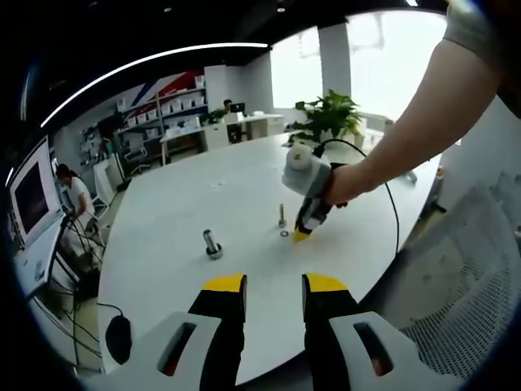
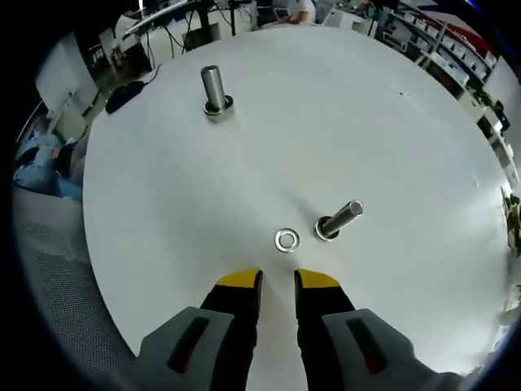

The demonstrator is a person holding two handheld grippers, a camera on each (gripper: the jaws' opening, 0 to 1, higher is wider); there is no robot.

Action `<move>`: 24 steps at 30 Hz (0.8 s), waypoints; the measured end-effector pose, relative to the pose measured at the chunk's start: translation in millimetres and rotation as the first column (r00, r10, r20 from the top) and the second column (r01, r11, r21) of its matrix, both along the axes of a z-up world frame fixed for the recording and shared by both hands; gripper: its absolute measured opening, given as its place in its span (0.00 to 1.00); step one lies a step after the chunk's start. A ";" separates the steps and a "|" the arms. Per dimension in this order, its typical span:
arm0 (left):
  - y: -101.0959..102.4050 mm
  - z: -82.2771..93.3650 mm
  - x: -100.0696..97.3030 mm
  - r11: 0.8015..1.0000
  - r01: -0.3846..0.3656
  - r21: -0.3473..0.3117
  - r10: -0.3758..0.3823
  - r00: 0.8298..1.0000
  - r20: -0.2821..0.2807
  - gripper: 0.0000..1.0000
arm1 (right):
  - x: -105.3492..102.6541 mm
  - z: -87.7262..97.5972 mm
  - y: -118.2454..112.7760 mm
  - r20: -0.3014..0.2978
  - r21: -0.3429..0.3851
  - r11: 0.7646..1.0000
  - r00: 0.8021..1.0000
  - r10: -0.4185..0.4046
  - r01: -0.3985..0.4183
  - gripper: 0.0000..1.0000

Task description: Place the washer onto the threaded stud by aligning its center hole with the stud, sliding it down to the base, and recovering from edge contact or off-axis alignment until the washer reaches the visible bottom stop.

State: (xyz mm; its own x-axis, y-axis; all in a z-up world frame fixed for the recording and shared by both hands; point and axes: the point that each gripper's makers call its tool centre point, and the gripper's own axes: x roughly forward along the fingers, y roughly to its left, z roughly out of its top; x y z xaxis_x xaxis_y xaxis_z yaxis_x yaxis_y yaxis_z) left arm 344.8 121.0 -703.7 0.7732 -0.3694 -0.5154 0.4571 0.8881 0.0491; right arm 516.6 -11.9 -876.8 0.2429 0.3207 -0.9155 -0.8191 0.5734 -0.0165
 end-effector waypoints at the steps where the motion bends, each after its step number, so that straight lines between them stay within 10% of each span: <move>1: -0.3 -0.2 -0.2 1.000 0.002 0.001 -0.002 1.000 -0.001 0.25 | -0.1 0.0 0.0 0.001 0.001 1.000 1.000 0.000 0.000 0.18; 24: 3.3 1.0 0.2 1.000 -0.021 -0.002 0.021 1.000 0.007 0.25 | 2.7 1.0 3.5 0.018 0.041 0.998 0.999 -0.045 0.044 0.20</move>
